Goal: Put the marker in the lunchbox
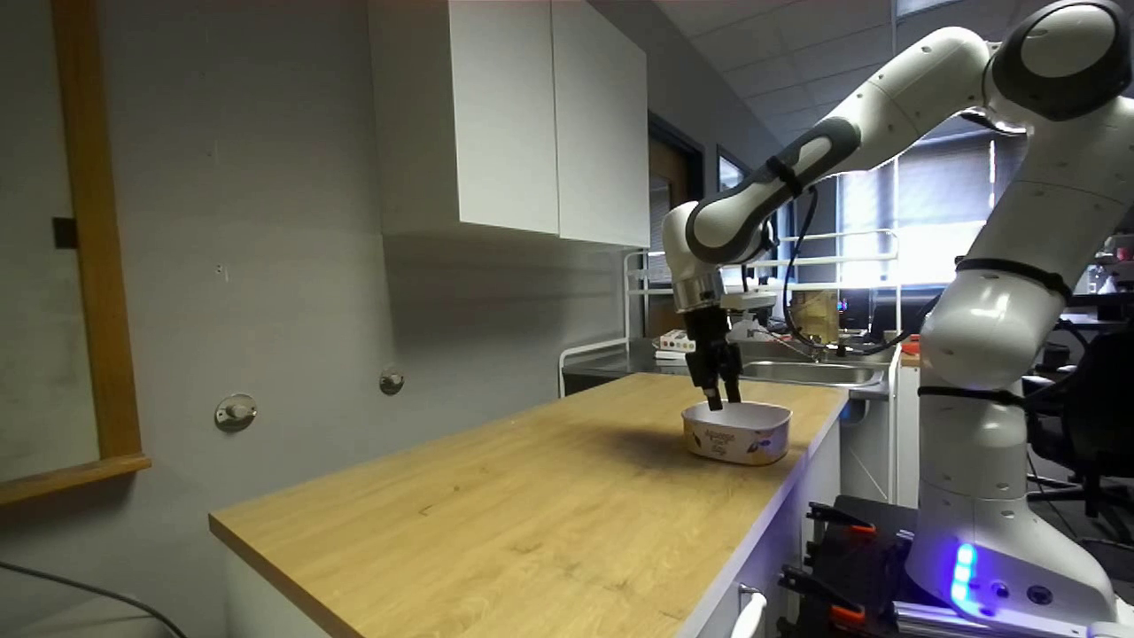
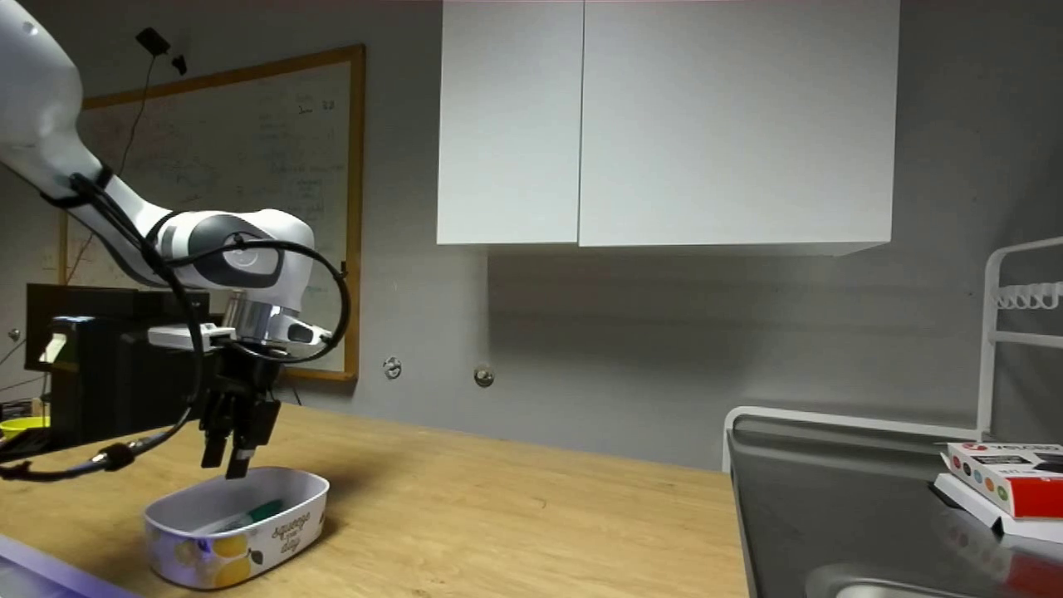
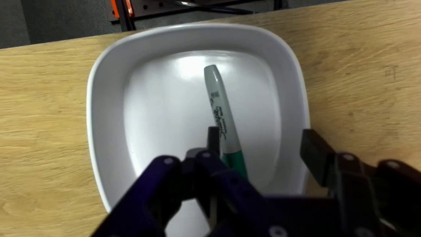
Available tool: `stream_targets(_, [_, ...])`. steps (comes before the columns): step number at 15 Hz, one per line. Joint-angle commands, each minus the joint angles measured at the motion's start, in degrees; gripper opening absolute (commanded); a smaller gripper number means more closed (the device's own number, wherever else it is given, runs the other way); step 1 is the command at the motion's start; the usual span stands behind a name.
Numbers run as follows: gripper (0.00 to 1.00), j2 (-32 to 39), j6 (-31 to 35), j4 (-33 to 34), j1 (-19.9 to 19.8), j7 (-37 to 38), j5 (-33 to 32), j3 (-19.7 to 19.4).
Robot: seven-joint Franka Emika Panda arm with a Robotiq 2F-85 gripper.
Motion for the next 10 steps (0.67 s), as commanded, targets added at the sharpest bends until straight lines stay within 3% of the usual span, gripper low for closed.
stream_targets(1, [0.98,-2.1,-0.8,-0.7,-0.3,0.5,0.5,-0.1])
stream_targets(10, [1.0,-13.2,-8.2,-1.3,-0.4,-1.2,-0.5,-0.3])
